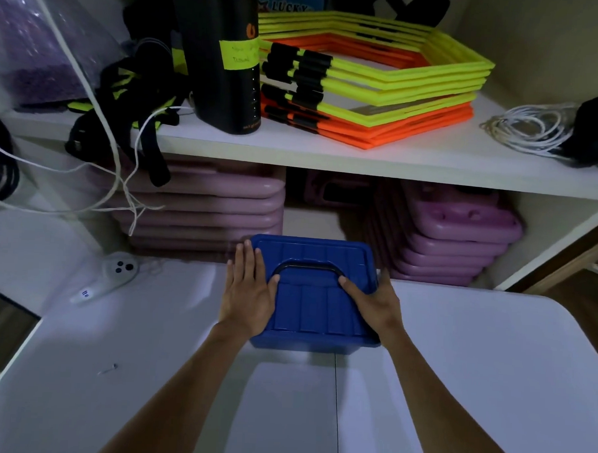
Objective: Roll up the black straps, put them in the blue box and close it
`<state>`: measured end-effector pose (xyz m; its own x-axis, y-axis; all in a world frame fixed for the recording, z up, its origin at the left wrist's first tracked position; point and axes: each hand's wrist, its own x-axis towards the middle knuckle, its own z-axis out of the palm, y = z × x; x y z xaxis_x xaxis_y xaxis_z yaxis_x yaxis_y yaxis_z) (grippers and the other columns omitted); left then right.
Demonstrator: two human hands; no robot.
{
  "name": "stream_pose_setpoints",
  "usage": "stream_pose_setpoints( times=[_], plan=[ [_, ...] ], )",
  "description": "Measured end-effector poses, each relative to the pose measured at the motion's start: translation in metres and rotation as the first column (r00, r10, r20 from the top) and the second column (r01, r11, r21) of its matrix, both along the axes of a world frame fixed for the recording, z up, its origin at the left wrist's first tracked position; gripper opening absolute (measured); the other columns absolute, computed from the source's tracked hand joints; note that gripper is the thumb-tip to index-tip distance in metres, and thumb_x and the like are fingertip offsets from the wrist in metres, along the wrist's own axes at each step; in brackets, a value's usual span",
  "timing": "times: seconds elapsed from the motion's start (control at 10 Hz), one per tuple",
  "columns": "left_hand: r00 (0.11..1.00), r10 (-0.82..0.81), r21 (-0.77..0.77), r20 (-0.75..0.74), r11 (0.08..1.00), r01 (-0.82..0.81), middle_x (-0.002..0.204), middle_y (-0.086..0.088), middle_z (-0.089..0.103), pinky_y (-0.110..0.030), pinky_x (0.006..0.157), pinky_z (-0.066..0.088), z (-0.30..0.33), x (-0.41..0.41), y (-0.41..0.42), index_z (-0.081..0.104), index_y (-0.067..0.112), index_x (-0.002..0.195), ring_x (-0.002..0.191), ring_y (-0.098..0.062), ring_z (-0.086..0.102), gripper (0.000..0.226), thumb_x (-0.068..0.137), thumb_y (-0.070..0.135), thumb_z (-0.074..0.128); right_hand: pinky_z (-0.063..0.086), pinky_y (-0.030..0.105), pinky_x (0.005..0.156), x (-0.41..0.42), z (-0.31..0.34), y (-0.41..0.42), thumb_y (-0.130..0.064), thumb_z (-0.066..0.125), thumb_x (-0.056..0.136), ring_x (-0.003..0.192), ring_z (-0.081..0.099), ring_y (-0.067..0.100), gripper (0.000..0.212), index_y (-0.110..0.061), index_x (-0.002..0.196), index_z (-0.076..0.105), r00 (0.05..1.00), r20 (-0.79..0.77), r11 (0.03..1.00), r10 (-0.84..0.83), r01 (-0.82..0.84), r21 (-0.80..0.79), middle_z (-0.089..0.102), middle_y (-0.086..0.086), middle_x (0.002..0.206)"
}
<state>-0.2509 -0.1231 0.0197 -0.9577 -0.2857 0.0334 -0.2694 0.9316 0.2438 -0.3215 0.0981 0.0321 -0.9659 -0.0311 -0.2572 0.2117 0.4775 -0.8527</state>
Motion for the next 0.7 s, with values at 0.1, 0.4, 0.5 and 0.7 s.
stream_pose_setpoints(
  times=[0.1,0.4,0.5,0.7],
  plan=[
    [1.0,0.007,-0.009,0.003,1.0,-0.007,0.158,-0.02,-0.01,-0.042,0.117,-0.007,0.0,0.0,0.0,-0.002,-0.001,0.148,0.146,-0.032,-0.012,0.085,0.083,0.052,-0.014,0.054,0.041,0.085,0.001,0.004,-0.008,-0.05,0.073,0.078,0.103,0.062,0.03,0.062,-0.015,0.122,0.046,0.995,-0.099,0.997,0.002,0.006,0.073,0.063,0.008,0.119],
    [1.0,0.021,0.015,0.015,1.0,-0.021,0.157,-0.021,-0.013,-0.041,0.119,-0.006,-0.001,0.0,0.003,-0.004,-0.002,0.148,0.146,-0.032,-0.014,0.067,0.1,0.043,0.009,0.032,0.044,0.114,0.012,-0.001,-0.032,-0.034,0.042,0.101,0.142,0.024,0.041,0.055,-0.009,0.148,0.027,0.95,-0.258,0.842,0.174,-0.008,0.539,0.023,0.027,0.153],
    [0.999,0.009,0.017,0.047,1.0,-0.009,0.157,-0.021,-0.015,-0.042,0.12,-0.005,0.001,-0.001,0.002,-0.005,-0.002,0.148,0.146,-0.032,-0.015,0.067,0.101,0.042,0.013,0.006,0.04,0.121,0.012,-0.003,-0.029,-0.036,0.023,0.105,0.147,-0.006,0.039,0.057,-0.012,0.154,0.006,0.933,-0.189,0.73,0.305,-0.102,0.675,-0.004,0.027,0.159],
    [0.993,0.047,0.171,-0.105,0.985,-0.029,0.159,-0.011,-0.01,-0.044,0.117,-0.004,0.029,0.038,0.005,0.0,0.013,0.152,0.147,-0.026,-0.01,0.083,0.086,0.062,-0.014,0.002,0.036,0.12,0.03,0.036,-0.006,-0.041,0.032,0.103,0.149,-0.011,0.022,0.06,-0.021,0.154,0.007,0.923,-0.206,0.918,0.324,-0.253,0.306,-0.007,0.008,0.163]
  ],
)
